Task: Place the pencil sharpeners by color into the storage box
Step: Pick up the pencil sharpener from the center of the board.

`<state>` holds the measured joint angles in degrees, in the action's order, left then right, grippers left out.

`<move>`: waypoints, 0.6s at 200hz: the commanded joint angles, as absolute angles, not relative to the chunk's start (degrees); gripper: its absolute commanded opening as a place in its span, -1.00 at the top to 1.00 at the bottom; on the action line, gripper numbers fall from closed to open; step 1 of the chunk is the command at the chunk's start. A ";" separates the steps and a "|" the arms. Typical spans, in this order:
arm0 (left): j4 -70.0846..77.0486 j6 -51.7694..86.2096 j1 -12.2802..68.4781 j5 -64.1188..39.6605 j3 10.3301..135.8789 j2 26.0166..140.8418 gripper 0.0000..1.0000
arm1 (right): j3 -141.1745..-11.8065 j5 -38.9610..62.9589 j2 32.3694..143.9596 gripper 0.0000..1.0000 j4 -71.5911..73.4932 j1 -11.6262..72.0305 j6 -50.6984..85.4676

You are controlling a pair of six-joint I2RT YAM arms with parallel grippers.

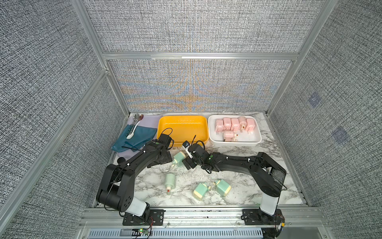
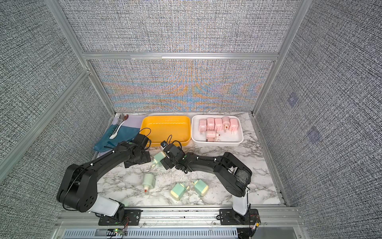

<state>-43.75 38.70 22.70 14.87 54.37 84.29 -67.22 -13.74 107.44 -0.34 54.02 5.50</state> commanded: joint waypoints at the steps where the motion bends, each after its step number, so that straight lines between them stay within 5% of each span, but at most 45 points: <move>1: -42.98 34.01 23.88 14.54 54.09 81.54 -0.99 | -68.16 -17.83 107.97 -0.95 -1.21 53.56 6.83; 56: -37.07 26.88 32.48 13.16 55.06 81.33 -0.99 | -68.20 -14.72 108.19 -0.95 2.05 51.49 13.54; 120: -27.83 14.66 33.22 1.67 54.52 83.50 -0.99 | -52.26 -13.29 93.09 -0.98 10.05 47.86 19.21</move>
<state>-32.95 21.87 32.84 7.79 54.28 82.41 -55.96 -13.93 96.82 5.91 48.93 14.76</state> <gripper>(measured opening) 0.994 0.991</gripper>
